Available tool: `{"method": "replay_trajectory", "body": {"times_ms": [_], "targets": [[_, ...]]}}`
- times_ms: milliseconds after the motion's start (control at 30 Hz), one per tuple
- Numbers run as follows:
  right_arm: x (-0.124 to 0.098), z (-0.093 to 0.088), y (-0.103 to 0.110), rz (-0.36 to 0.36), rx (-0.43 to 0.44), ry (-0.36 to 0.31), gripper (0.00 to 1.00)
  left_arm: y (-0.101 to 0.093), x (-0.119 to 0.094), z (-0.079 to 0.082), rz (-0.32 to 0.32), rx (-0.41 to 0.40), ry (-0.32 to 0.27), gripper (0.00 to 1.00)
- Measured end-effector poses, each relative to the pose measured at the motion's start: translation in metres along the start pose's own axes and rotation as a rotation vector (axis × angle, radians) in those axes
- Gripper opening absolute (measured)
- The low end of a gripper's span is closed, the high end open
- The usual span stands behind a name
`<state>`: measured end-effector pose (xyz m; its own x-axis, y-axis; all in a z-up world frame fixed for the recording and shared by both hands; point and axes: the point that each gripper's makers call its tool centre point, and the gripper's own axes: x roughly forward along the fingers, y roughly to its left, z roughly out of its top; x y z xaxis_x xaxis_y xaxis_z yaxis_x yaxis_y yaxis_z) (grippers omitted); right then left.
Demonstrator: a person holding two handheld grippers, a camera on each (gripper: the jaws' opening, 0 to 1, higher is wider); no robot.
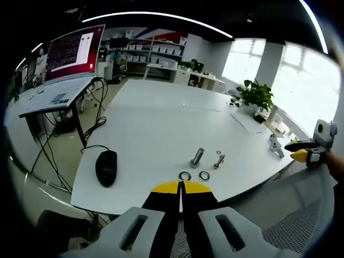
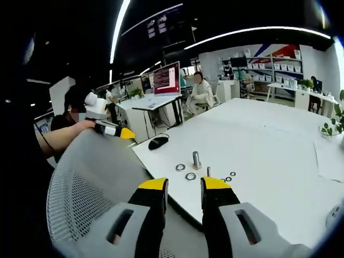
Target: Place the washer onto the threaded stud by aligning its center hole with the stud, sliding it down to the base, and recovering from edge contact or off-axis alignment until the washer reaches the visible bottom stop.
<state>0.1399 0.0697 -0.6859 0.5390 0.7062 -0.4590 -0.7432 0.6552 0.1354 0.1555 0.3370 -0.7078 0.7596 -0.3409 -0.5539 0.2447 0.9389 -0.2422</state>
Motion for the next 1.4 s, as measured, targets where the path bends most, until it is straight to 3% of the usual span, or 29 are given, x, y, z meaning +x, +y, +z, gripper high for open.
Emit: {"method": "replay_trajectory", "body": {"times_ms": [100,933,1000,1267,1400], "targets": [[0.001,0.000,-0.003,0.005,0.056,-0.006,0.26,0.000,-0.001,-0.001,0.002,0.002,0.004,0.00],[0.001,-0.008,-0.015,-0.046,0.072,0.024,0.25,0.002,0.001,-0.009,0.020,0.001,0.056,0.00],[0.002,-0.008,-0.011,-0.028,0.041,0.033,0.24,0.003,0.001,-0.009,0.024,-0.002,0.056,0.00],[0.001,-0.010,-0.011,-0.041,0.063,0.039,0.24,0.003,0.000,-0.010,0.027,-0.001,0.059,0.00],[-0.001,-0.005,-0.006,-0.012,0.072,0.018,0.25,0.003,0.000,-0.010,0.025,-0.002,0.058,0.00]]}}
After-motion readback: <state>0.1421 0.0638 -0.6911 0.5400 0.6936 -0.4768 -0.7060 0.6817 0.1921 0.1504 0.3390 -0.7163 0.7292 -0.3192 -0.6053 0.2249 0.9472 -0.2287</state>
